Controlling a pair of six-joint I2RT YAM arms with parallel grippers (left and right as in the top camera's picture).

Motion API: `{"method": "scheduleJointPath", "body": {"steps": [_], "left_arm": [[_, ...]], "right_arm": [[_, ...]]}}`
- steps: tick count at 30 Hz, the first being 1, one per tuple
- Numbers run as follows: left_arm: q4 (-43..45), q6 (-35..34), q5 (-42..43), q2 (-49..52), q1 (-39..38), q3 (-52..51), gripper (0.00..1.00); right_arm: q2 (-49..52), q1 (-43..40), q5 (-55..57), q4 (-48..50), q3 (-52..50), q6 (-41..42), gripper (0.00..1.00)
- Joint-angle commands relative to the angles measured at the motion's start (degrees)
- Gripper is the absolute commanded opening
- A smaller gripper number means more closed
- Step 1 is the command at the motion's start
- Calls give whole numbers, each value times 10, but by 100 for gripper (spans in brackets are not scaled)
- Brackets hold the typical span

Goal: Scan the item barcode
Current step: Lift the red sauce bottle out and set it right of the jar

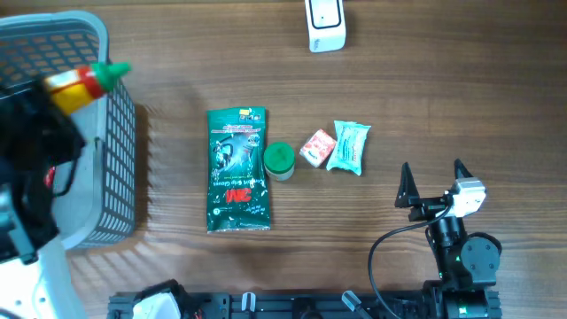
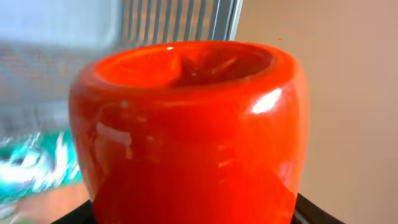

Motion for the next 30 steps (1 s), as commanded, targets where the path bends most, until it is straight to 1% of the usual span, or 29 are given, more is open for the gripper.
{"method": "scheduleJointPath", "body": {"steps": [1, 4, 7, 12, 16, 19, 24, 27, 30], "left_arm": [[-4, 33, 24, 22, -120, 5, 61], [-5, 32, 19, 58, -251, 5, 61], [-4, 32, -28, 110, -354, 5, 61], [29, 32, -37, 216, -458, 5, 59], [56, 33, -37, 284, -508, 5, 59], [67, 32, -41, 327, -531, 5, 59], [101, 35, -78, 398, -572, 5, 58], [114, 64, -132, 443, -597, 5, 60], [121, 111, -151, 485, -613, 5, 59]], "right_arm": [[1, -1, -3, 2, -1, 6, 100], [1, -1, -3, 2, -1, 6, 100], [1, -1, -3, 2, -1, 5, 100], [1, -1, -3, 2, -1, 5, 100], [1, -1, -3, 2, -1, 5, 100], [1, -1, -3, 2, -1, 6, 100], [1, -1, -3, 2, -1, 5, 100], [1, -1, -3, 2, -1, 6, 100], [1, -1, -3, 2, -1, 5, 100]]}}
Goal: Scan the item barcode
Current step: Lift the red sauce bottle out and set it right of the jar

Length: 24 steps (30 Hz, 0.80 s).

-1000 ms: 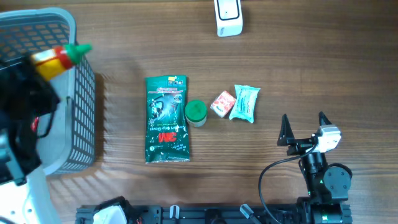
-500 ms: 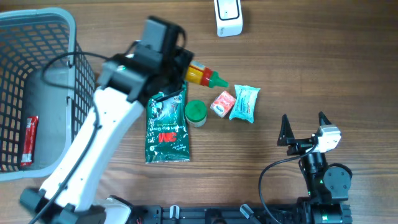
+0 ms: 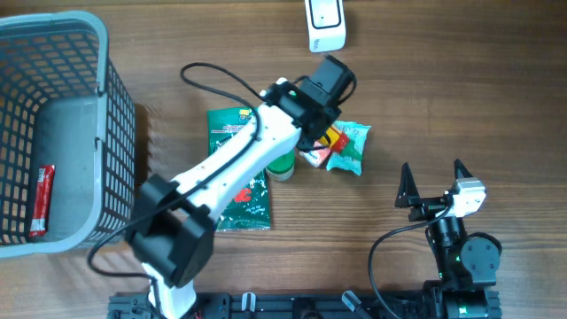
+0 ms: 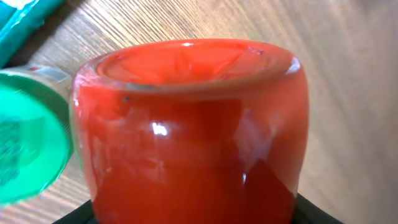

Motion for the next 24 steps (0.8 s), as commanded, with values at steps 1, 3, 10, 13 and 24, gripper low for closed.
{"method": "scheduleJointPath", "body": {"steps": [1, 3, 10, 13, 24], "left_arm": [[5, 70, -52, 54, -18, 5, 59], [1, 104, -59, 79, -20, 5, 58], [-12, 142, -61, 91, -20, 5, 74], [-24, 142, -61, 91, -20, 5, 77], [-28, 173, -158, 6, -20, 5, 100]], "right_arm": [[1, -1, -3, 2, -1, 5, 100], [1, -1, -3, 2, -1, 5, 100], [1, -1, -3, 2, -1, 6, 100], [1, -1, -3, 2, -1, 6, 100], [1, -1, -3, 2, -1, 5, 100]]}}
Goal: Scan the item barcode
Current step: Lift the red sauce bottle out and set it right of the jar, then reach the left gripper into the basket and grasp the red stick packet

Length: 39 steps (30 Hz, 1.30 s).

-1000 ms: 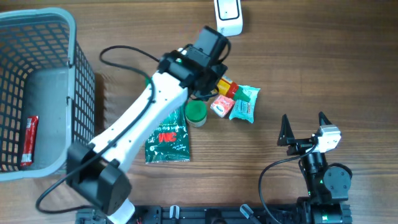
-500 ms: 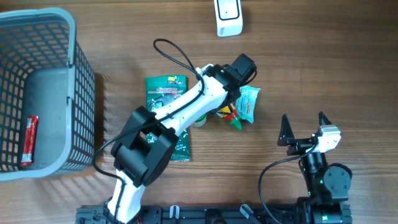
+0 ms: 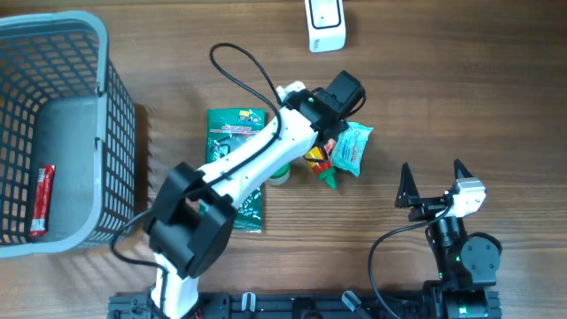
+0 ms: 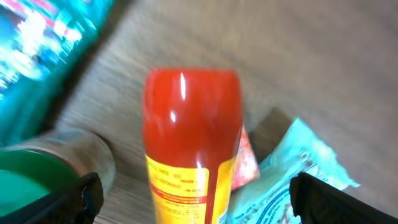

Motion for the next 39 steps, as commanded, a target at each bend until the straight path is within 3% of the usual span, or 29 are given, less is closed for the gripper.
{"method": "scheduleJointPath", "body": {"steps": [1, 10, 17, 24, 29, 32, 34, 37, 39], "left_arm": [[-4, 31, -82, -47, 0, 5, 100], [-9, 81, -210, -99, 0, 5, 100], [-10, 92, -420, -207, 0, 5, 100], [-13, 104, -649, -235, 23, 5, 100], [-18, 104, -626, -277, 159, 5, 100], [-12, 104, -557, -327, 231, 5, 100], [0, 104, -471, -367, 298, 5, 100], [22, 104, -268, -424, 442, 5, 100], [21, 109, -202, -435, 501, 5, 100]], "right_arm": [[1, -1, -3, 2, -1, 5, 100], [1, -1, -3, 2, -1, 6, 100], [1, -1, -3, 2, -1, 5, 100], [1, -1, -3, 2, -1, 5, 100], [1, -1, -3, 2, -1, 5, 100], [1, -1, -3, 2, -1, 5, 100], [1, -1, -3, 2, -1, 5, 100], [1, -1, -3, 2, -1, 6, 100], [1, -1, -3, 2, -1, 5, 100]]}}
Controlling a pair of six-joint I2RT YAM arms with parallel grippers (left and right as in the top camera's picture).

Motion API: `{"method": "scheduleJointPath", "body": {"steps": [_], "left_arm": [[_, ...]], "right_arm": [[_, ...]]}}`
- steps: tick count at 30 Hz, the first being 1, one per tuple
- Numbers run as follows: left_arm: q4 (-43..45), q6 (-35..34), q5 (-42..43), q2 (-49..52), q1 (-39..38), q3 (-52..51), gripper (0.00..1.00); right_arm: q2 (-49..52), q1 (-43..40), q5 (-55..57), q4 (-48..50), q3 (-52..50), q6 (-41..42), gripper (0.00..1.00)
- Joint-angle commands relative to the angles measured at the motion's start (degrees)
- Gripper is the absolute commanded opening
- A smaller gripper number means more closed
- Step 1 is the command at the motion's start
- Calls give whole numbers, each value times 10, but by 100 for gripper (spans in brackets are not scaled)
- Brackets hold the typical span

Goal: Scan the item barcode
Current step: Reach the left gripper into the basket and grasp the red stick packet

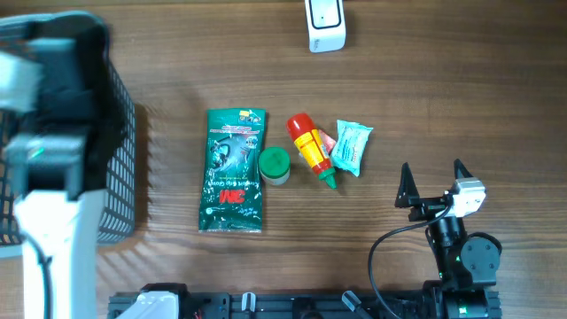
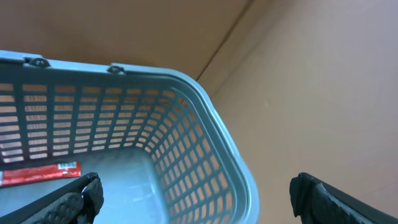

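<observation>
A red sauce bottle [image 1: 309,145] with a yellow label and green tip lies on the table between a green-lidded jar [image 1: 274,165] and a teal packet [image 1: 352,146]. The white scanner [image 1: 325,25] stands at the far edge. My left arm [image 1: 51,151] hangs over the grey basket [image 1: 124,159]. In the left wrist view my left gripper [image 2: 199,194] is open and empty above the basket [image 2: 205,124], where a red packet [image 2: 38,174] lies. My right gripper [image 1: 434,182] rests open near the front right, apart from everything.
A large green pouch [image 1: 233,170] lies left of the jar. A small red and white packet [image 1: 327,141] peeks out between the bottle and the teal packet. The basket takes up the table's left side.
My left gripper was open over the bottle among the items in the middle. Now it is back over the basket, open and empty. The bottle lies on the table. The right arm has not moved.
My left gripper first held the red bottle above the basket. Then it held it over the small items in the middle. Then it was open with the bottle lying below it. Now the bottle rests by the jar and the gripper is over the basket.
</observation>
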Motion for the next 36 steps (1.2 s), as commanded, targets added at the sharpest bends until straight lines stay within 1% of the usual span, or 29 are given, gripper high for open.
{"method": "scheduleJointPath", "body": {"steps": [1, 2, 3, 4, 6, 8, 12, 14, 15, 19, 21, 23, 25, 32, 36], "left_arm": [[3, 36, 214, -22, 111, 4, 100], [3, 59, 254, -22, 135, 4, 100], [3, 99, 305, -21, 161, 4, 100], [3, 136, 323, -20, 174, 4, 100], [1, 169, 323, -20, 173, 4, 100], [-7, 170, 306, -17, 174, 4, 100], [-34, 170, 229, 15, 174, 4, 100], [-64, 150, 200, 42, 174, 4, 100], [-79, 122, 187, 55, 176, 4, 100], [-118, 63, 185, 72, 207, 4, 100], [-135, 27, 186, 73, 240, 4, 100], [-138, 24, 208, 76, 271, 4, 100], [-146, 23, 214, 88, 280, 4, 100], [-170, 13, 213, 146, 283, 4, 100], [-174, 13, 213, 156, 283, 4, 100]], "right_arm": [[1, -1, -3, 2, -1, 6, 100], [1, -1, -3, 2, -1, 5, 100], [1, -1, -3, 2, -1, 6, 100], [1, -1, -3, 2, -1, 5, 100], [1, -1, -3, 2, -1, 6, 100], [1, -1, -3, 2, -1, 6, 100], [1, -1, -3, 2, -1, 5, 100], [1, -1, -3, 2, -1, 5, 100], [1, -1, -3, 2, -1, 5, 100], [1, -1, -3, 2, -1, 6, 100], [1, -1, -3, 2, -1, 5, 100], [1, -1, -3, 2, -1, 6, 100], [1, -1, -3, 2, -1, 6, 100], [1, -1, -3, 2, -1, 5, 100], [1, -1, -3, 2, -1, 6, 100]]}}
